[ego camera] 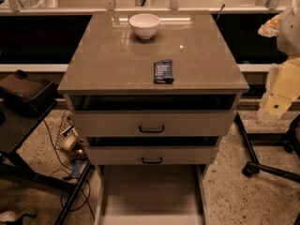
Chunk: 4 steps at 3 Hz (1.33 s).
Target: Place rxbar blueberry into white bowl
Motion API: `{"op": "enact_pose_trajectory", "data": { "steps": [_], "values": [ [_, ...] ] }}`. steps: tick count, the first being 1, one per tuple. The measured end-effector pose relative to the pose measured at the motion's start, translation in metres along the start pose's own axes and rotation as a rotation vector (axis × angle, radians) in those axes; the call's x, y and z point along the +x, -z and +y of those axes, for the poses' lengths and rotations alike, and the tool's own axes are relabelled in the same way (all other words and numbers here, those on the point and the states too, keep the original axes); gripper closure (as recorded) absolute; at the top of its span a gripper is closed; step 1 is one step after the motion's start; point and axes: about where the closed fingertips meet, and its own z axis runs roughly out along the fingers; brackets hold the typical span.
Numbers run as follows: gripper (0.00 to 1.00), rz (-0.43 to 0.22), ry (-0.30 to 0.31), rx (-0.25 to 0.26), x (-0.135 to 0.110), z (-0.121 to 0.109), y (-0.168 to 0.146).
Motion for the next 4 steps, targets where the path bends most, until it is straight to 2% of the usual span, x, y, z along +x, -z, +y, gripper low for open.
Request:
{"op": "enact_pose_trajectory", "data": {
  "steps": [1, 2, 3, 4],
  "values": [
    [0.0, 0.0, 0.0, 0.0, 0.0, 0.0, 0.0],
    [0.0, -0.037, -0.027, 0.026, -0.002, -0.016, -0.004],
    [0.0, -0.076, -0.14, 0.048, -0.005, -0.064, -0.024],
    [0.0, -0.047, -0.299, 0.047, -0.009, -0.113, -0.055]
  ]
}}
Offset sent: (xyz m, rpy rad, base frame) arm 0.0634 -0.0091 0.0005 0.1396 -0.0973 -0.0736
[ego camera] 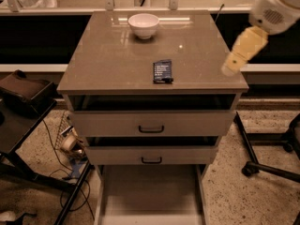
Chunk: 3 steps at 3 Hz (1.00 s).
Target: Place rxbar blueberry into white bowl
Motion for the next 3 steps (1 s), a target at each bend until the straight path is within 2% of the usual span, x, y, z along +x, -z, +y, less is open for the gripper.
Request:
{"op": "enact_pose_trajectory", "data": {
  "steps": [1, 2, 3],
  "values": [
    [0.0, 0.063, -0.193, -0.013, -0.008, -0.037, -0.043],
    [0.0, 0.105, -0.373, -0.017, -0.006, -0.055, -0.073],
    [0.0, 0.104, -0.418, -0.019, -0.009, -0.055, -0.081]
  ]
}}
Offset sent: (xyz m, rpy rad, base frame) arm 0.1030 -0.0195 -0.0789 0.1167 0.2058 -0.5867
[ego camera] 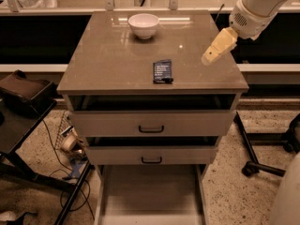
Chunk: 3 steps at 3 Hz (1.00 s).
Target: Place rxbar blueberry into white bowl
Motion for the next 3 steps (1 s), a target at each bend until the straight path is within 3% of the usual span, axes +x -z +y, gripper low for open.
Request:
{"op": "enact_pose_trajectory", "data": {
  "steps": [1, 2, 3],
  "values": [
    [0.0, -0.004, 0.004, -0.006, -0.004, 0.003, -0.003],
    [0.0, -0.024, -0.068, -0.049, -0.043, 0.045, -0.009],
    [0.0, -0.017, -0.083, -0.061, -0.052, 0.05, -0.02]
  ]
}}
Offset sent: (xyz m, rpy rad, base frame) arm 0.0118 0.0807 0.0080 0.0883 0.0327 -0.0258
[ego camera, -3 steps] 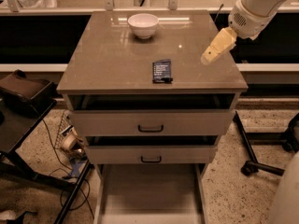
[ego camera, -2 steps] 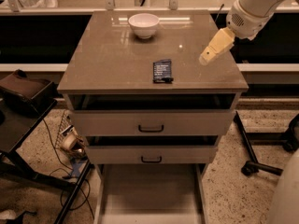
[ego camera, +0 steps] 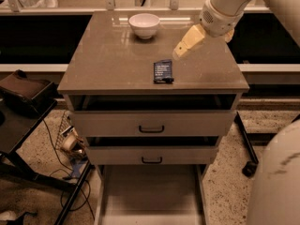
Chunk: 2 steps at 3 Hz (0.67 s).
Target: Place rxbar blueberry into white bowl
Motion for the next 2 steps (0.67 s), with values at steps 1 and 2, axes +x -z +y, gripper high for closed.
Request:
{"op": "enact_pose_trajectory", "data": {
  "steps": [1, 2],
  "values": [
    [0.0, 0.0, -0.032, -0.008, -0.01, 0.008, -0.009],
    [0.0, 0.038, -0.072, 0.059, -0.019, 0.021, -0.015]
  ]
}}
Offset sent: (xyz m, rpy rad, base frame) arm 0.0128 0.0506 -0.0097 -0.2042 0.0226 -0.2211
